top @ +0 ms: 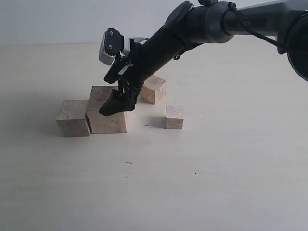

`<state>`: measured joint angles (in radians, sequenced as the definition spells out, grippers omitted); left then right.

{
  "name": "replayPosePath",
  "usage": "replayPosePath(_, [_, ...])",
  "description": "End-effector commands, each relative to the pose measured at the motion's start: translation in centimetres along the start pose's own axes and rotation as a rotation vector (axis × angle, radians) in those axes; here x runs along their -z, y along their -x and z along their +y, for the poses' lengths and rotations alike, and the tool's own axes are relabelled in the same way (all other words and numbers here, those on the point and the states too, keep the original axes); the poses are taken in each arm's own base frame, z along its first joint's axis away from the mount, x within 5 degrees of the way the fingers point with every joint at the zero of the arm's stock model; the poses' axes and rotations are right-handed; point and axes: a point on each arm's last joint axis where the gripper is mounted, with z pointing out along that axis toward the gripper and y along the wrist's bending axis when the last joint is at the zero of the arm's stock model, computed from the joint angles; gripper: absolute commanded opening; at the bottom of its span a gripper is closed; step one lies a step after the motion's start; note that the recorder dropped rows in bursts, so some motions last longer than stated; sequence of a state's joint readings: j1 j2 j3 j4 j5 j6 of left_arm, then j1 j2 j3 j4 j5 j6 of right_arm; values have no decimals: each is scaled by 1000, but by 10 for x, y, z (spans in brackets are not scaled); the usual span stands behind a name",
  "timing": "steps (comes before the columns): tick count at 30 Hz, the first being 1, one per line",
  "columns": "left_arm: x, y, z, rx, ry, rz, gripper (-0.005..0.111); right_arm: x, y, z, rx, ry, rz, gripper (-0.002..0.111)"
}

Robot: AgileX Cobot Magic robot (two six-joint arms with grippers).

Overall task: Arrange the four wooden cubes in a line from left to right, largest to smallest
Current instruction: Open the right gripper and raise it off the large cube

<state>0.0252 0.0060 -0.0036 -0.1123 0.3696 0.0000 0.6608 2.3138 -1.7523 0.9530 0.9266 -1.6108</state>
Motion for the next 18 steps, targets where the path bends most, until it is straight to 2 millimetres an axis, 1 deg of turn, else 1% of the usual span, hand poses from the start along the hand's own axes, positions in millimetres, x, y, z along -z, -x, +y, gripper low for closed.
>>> replayPosePath(1, [0, 0, 0, -3, -6, -11, 0, 25, 23, 3, 36, -36, -46, 100])
replayPosePath(4, [0, 0, 0, -3, -6, -11, 0, 39, 39, 7, 34, -49, -104, 100])
replayPosePath(6, [0, 0, 0, -3, -6, -11, 0, 45, 49, 9, 8, -47, -166, 100])
replayPosePath(8, [0, 0, 0, -3, -6, -11, 0, 43, 59, 13, -5, -38, -231, 100])
replayPosePath(10, [0, 0, 0, -3, -6, -11, 0, 37, 66, 18, 17, -24, -260, 100])
replayPosePath(13, [0, 0, 0, -3, -6, -11, 0, 20, 71, 24, 60, -40, -244, 98])
replayPosePath(18, [0, 0, 0, -3, -6, -11, 0, -1, 87, 39, 75, -81, -208, 92])
